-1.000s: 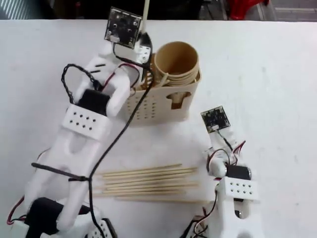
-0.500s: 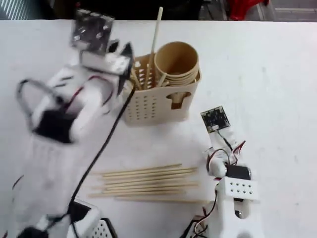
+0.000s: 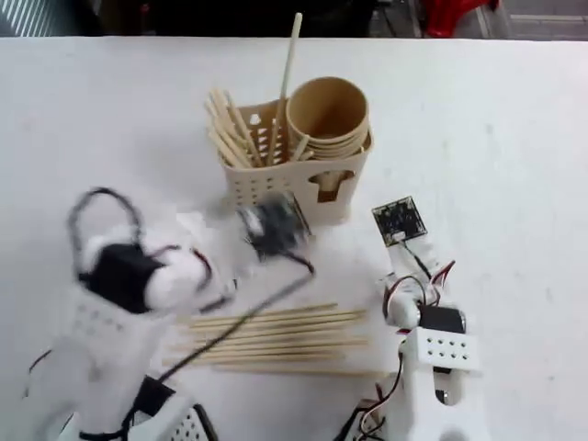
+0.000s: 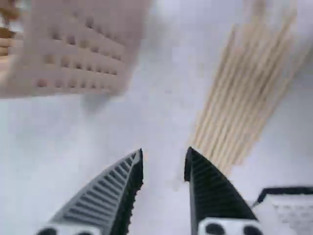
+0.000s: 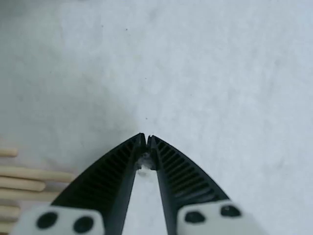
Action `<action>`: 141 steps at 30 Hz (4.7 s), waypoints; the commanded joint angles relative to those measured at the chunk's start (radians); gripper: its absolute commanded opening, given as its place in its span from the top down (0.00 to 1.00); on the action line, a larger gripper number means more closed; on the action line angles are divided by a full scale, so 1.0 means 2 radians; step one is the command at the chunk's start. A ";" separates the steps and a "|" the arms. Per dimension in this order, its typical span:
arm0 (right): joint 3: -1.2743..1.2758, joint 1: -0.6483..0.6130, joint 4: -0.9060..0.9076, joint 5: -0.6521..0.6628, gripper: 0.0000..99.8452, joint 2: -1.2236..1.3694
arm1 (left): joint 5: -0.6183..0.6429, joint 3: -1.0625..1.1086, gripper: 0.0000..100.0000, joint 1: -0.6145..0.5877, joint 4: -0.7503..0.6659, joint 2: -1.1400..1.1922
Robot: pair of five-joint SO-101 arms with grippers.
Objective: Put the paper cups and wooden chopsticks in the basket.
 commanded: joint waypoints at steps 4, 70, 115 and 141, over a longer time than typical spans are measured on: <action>-0.002 -0.003 -0.007 0.005 0.98 -0.007 | -0.026 0.152 0.86 0.063 -0.049 0.000; 0.006 -0.001 -0.018 0.005 0.98 -0.008 | -0.068 0.354 0.98 0.144 -0.282 0.067; 0.007 -0.002 -0.019 0.005 0.98 -0.009 | -0.164 0.219 0.98 0.150 -0.242 0.279; 0.007 -0.002 -0.019 0.005 0.98 -0.009 | -0.161 0.113 0.98 -0.013 -0.258 0.274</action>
